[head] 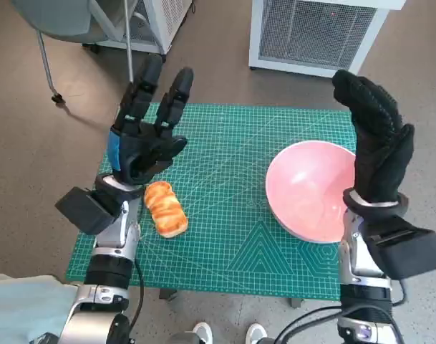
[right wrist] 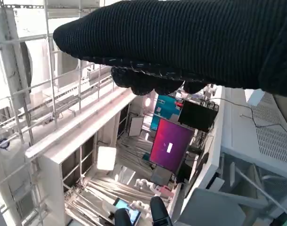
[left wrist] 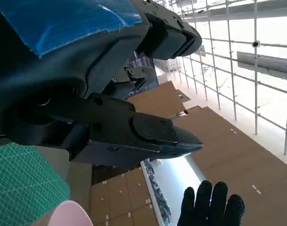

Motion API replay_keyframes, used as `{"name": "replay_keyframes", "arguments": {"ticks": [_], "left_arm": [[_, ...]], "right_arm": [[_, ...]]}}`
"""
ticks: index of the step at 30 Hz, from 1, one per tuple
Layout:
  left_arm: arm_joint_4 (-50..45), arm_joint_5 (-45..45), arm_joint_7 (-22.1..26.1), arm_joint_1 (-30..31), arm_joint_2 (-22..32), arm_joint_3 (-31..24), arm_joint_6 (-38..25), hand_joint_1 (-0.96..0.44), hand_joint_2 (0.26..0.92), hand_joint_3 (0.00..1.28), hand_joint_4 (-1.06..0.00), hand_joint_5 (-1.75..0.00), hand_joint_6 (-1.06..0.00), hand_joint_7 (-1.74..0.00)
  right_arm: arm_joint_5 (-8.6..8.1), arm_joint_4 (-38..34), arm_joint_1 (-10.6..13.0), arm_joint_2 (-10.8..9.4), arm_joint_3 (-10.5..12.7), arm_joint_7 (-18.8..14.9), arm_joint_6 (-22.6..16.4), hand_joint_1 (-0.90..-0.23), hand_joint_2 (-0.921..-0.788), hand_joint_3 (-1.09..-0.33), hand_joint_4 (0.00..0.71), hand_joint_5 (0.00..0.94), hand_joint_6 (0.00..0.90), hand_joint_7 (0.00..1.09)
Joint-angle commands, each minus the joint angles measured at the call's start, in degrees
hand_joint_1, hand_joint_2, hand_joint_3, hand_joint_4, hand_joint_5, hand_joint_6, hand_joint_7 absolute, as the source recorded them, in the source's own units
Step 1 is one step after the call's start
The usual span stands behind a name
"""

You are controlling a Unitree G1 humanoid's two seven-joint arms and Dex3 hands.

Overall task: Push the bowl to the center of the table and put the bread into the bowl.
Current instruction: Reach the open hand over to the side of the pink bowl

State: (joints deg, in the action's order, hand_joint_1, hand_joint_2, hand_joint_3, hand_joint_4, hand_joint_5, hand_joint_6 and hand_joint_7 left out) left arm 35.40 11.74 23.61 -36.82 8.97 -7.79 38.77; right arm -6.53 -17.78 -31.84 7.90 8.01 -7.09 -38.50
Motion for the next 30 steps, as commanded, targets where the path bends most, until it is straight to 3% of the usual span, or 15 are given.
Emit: {"name": "replay_keyframes", "arguments": {"ticks": [1, 30], "left_arm": [[-0.3, 0.76, 0.24, 0.7, -0.19, -0.16, -0.37, -0.23, 0.921, 0.08, -0.29, 0.0, -0.35, 0.0], [-0.16, 0.94, 0.3, 1.45, -1.12, -0.12, 0.33, -0.22, 0.921, 0.08, -0.29, 0.0, -0.36, 0.0]], "right_arm": [[0.45, 0.01, 1.45, -0.4, 0.01, 0.67, 0.96, -0.524, -0.921, -0.797, 0.3, 0.006, -0.001, 0.66], [0.59, -0.36, 2.28, -0.02, -0.36, -0.04, 0.64, -0.522, -0.921, -0.798, 0.299, 0.004, -0.001, 0.67]]}}
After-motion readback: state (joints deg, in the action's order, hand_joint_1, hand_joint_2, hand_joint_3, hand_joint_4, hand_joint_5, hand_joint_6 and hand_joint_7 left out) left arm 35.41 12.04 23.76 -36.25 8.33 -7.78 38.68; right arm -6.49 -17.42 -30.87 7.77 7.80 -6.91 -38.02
